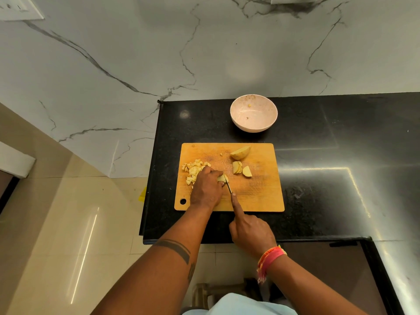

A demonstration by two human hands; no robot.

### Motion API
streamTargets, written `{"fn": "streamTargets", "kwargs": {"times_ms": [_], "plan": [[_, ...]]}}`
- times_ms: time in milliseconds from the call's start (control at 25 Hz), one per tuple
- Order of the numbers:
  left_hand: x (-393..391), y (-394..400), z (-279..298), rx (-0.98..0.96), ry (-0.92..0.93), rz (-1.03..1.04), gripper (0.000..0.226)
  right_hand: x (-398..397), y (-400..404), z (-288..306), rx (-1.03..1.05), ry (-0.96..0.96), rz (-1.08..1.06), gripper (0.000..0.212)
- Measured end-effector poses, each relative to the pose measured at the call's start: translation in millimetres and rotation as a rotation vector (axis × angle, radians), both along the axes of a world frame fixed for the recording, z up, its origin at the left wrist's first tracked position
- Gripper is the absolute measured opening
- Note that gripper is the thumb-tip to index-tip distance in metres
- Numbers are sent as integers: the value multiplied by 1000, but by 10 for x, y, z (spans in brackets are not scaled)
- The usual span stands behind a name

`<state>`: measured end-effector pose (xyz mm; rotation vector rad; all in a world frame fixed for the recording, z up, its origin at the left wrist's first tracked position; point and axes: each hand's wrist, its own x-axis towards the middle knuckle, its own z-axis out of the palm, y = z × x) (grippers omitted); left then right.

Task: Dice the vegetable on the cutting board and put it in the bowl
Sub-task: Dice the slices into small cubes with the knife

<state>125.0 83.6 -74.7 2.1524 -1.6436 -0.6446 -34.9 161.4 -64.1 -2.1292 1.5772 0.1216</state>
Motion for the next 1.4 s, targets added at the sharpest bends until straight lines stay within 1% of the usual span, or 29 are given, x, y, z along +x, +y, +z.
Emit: {"fn": "streamTargets", "kwargs": {"times_ms": [160, 320, 480, 680, 880, 1080, 1240, 1400], "plan": [[13, 59, -3, -20, 10, -11, 44, -90, 78, 29, -6, -46, -23, 78], [42, 99, -41, -32, 25, 0, 43, -9, -46, 51, -35, -93, -41, 75], [44, 84, -35, -29, 30, 0, 40, 172, -246, 46, -33, -73, -34, 72], [37, 56, -24, -36, 26, 7, 38, 255, -366, -27, -18, -59, -1, 74], [10, 57, -39, -48, 7, 29, 39, 139, -194, -23, -26, -21, 17, 77], [28, 50, -53, -26, 14, 26, 40, -43, 36, 5, -1, -45, 16, 77], [86, 102, -104, -32, 97, 26, 43, 19, -38, 74, -30, -90, -13, 75], [80, 97, -75, -38, 59, 34, 39, 156, -212, 56, -30, -73, -3, 72]]}}
